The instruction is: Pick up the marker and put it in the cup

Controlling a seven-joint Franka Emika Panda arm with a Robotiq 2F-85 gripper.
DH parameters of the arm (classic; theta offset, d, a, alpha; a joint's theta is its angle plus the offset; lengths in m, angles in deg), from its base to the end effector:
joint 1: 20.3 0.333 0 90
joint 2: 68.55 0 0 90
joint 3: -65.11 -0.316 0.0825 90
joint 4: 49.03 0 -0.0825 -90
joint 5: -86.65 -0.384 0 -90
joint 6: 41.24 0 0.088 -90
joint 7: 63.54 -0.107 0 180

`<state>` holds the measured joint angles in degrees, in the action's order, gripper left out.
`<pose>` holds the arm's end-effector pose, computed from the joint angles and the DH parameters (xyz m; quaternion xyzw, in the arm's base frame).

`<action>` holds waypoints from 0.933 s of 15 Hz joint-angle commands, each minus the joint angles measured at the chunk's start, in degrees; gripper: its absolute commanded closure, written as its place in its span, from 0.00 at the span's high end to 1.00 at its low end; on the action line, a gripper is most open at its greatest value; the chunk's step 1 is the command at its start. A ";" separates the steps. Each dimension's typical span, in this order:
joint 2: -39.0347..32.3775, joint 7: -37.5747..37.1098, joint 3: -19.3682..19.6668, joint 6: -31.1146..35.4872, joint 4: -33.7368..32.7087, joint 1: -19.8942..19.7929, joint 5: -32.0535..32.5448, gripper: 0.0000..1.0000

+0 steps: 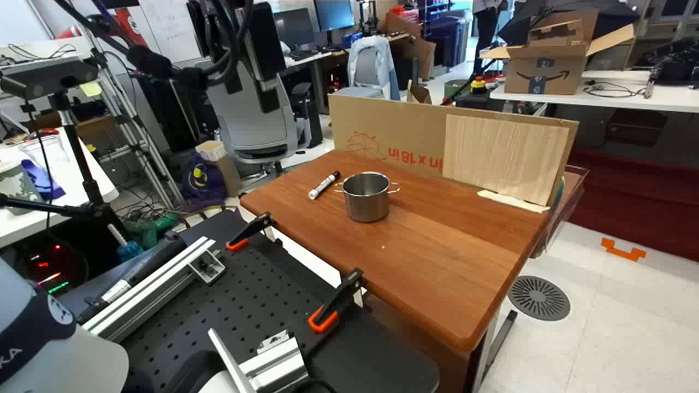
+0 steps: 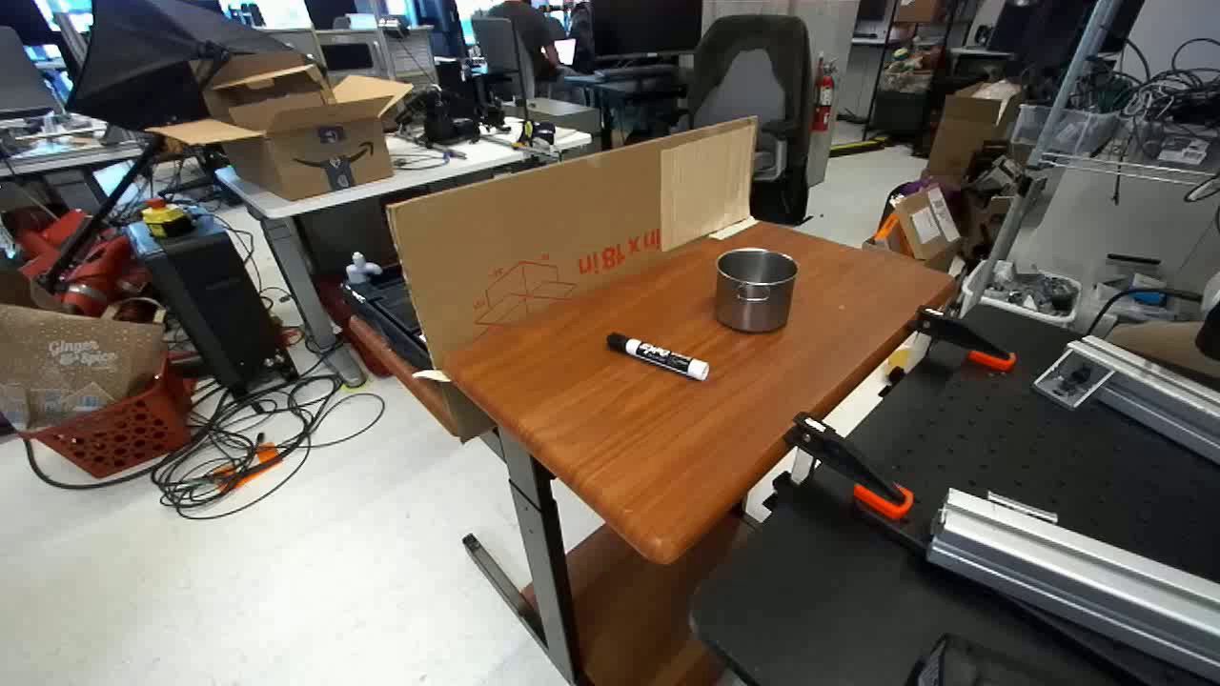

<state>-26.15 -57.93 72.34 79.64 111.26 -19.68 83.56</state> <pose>0.3182 -0.0305 0.4117 -0.9975 0.0066 -0.0294 0.0635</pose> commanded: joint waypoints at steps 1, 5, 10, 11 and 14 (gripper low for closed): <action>-0.06 0.46 -0.69 -0.18 -0.11 -0.72 -0.54 1.00; -3.20 -0.94 -3.35 0.88 -1.24 -0.11 0.38 1.00; -11.91 -4.76 -8.53 6.03 -4.42 0.49 1.36 1.00; -13.78 -5.84 -9.58 7.24 -5.11 0.50 1.67 1.00; -22.43 -8.03 -11.85 12.42 -8.81 0.59 2.71 1.00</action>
<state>-40.69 -63.53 61.83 88.88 106.71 -19.24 84.39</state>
